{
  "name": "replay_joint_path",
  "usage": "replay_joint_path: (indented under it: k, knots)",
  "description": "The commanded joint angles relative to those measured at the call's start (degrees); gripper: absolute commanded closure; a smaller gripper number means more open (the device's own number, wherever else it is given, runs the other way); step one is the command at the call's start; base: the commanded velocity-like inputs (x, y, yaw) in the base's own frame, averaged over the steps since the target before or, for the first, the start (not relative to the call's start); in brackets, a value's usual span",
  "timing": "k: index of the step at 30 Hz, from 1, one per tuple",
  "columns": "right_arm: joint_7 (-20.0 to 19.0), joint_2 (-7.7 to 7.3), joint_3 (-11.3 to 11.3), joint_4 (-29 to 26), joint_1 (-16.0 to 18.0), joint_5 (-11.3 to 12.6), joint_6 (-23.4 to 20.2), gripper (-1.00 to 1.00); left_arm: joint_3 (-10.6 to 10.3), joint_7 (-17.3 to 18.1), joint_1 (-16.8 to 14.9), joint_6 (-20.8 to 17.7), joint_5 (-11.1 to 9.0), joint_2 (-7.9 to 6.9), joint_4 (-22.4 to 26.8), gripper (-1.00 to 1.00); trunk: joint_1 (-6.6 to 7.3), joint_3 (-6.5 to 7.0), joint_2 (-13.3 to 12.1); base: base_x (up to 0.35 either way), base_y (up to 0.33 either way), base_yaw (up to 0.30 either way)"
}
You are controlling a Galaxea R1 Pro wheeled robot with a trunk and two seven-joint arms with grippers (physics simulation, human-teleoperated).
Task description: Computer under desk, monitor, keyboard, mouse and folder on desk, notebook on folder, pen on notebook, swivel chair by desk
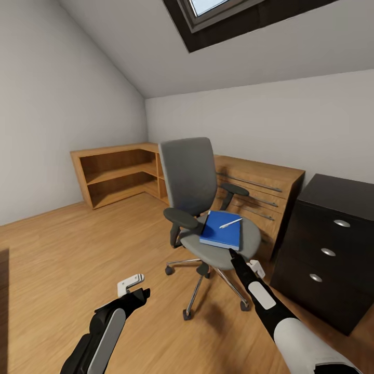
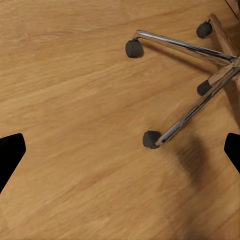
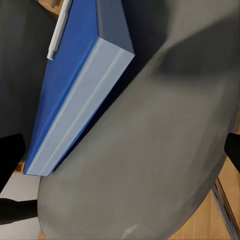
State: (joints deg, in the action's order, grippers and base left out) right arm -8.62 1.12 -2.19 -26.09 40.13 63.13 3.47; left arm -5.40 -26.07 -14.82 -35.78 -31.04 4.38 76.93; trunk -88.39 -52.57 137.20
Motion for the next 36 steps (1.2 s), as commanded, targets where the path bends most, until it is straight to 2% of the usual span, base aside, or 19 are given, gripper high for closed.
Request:
replay_joint_path:
  k: [1,12,25,36]
  knots:
    - [-0.2,0.0,-0.3,0.1,0.0,0.6,0.3,-1.0,-0.1,-0.6,0.0,-0.1,-0.6,0.0,0.1,-1.0,0.01,-0.06,0.0,0.069,0.0,0.0]
    - [-0.2,0.06,-0.3,0.2,0.0,0.6,0.4,-1.0,-0.1,-0.6,0.0,0.0,-0.6,0.01,0.1,-1.0,0.01,-0.06,0.0,0.266,0.0,0.139]
    - [-0.3,-0.15,-0.3,0.1,0.0,0.6,0.4,-1.0,-0.1,-0.6,0.0,0.0,-0.6,0.0,0.1,-1.0,0.01,-0.06,0.0,0.201,-0.005,0.009]
    - [-0.3,-0.16,-0.3,0.2,0.0,0.5,0.4,-1.0,-0.2,-0.6,0.0,0.0,-0.6,0.01,0.1,-1.0,0.01,-0.06,0.0,0.299,-0.075,0.0]
